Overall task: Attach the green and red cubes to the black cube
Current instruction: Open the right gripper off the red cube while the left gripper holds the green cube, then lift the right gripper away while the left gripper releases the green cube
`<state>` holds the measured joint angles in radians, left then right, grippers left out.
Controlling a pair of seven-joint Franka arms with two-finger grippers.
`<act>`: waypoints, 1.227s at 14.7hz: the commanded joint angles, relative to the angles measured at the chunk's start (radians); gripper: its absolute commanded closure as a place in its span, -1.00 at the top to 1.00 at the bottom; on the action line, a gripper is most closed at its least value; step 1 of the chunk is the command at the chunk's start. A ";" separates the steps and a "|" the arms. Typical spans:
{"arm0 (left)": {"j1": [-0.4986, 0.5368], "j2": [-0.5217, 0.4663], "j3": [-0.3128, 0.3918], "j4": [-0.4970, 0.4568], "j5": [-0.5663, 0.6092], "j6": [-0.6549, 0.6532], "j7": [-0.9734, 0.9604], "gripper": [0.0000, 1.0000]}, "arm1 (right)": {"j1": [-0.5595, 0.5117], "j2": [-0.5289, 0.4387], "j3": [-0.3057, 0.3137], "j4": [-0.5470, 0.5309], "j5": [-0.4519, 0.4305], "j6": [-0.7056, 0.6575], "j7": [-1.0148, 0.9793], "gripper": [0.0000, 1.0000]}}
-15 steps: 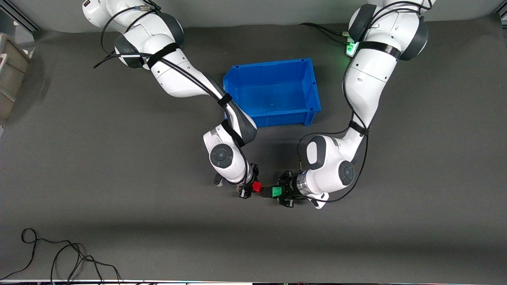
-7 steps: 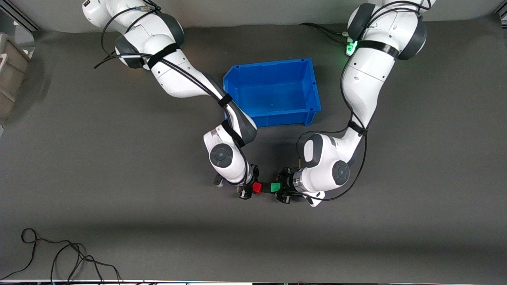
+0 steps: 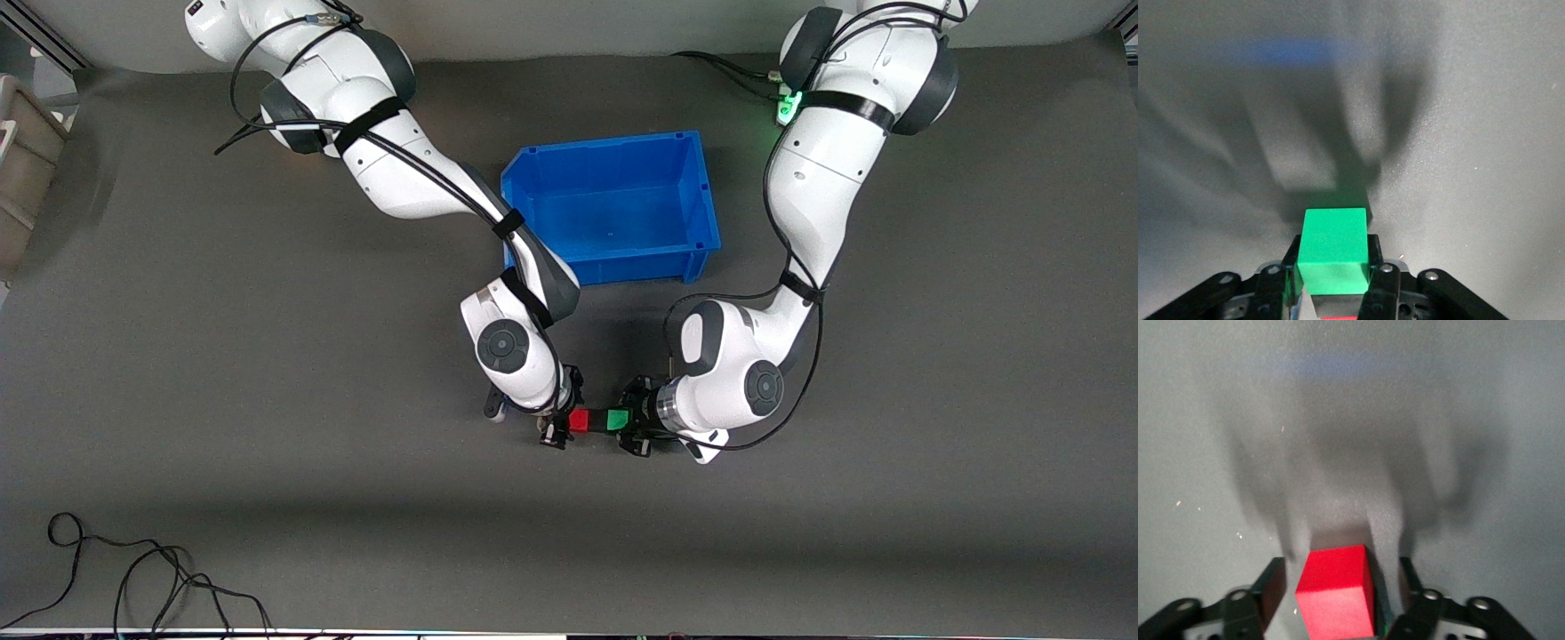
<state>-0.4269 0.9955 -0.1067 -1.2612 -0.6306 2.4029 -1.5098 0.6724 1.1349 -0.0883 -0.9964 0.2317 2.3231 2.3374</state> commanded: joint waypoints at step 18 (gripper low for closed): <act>0.365 -0.285 0.024 -0.043 0.199 -0.647 0.191 1.00 | -0.554 -0.774 -0.042 -0.109 -0.022 -1.027 -1.856 0.99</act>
<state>-0.1158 0.7887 -0.0779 -1.2593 -0.4610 1.8523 -1.4341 0.1836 0.4595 -0.1258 -0.9788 0.2265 1.2935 0.6892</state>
